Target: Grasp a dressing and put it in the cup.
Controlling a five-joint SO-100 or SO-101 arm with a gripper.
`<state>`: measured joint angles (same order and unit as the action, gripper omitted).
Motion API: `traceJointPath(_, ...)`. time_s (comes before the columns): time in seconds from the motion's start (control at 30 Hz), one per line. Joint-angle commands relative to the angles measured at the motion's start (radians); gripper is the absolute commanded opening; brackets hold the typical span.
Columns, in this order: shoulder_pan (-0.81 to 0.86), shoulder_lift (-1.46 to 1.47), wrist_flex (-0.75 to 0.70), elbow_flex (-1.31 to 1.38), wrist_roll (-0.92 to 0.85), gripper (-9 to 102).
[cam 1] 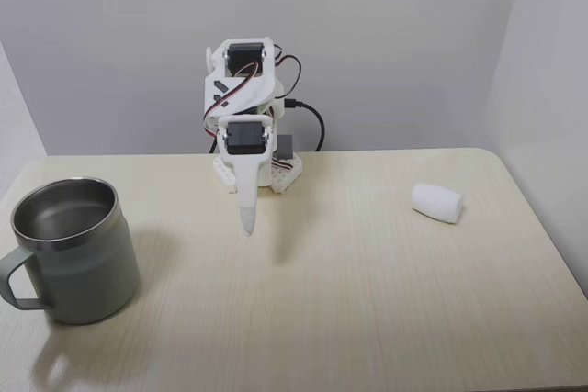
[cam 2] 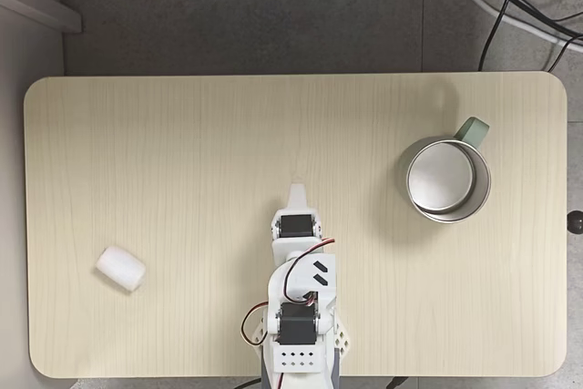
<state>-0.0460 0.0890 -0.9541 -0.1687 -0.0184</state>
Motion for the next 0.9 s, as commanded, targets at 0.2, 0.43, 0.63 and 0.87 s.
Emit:
traceJointPath(0.2,-0.012,-0.003,0.011,-0.003,-0.029,0)
traceJointPath(0.43,0.017,-0.011,-0.061,-0.147,-0.126,0)
traceJointPath(0.63,-0.078,-0.35,-0.104,-0.474,-0.258,0)
traceJointPath(0.87,-0.258,-0.934,-0.359,-1.054,-0.505,1)
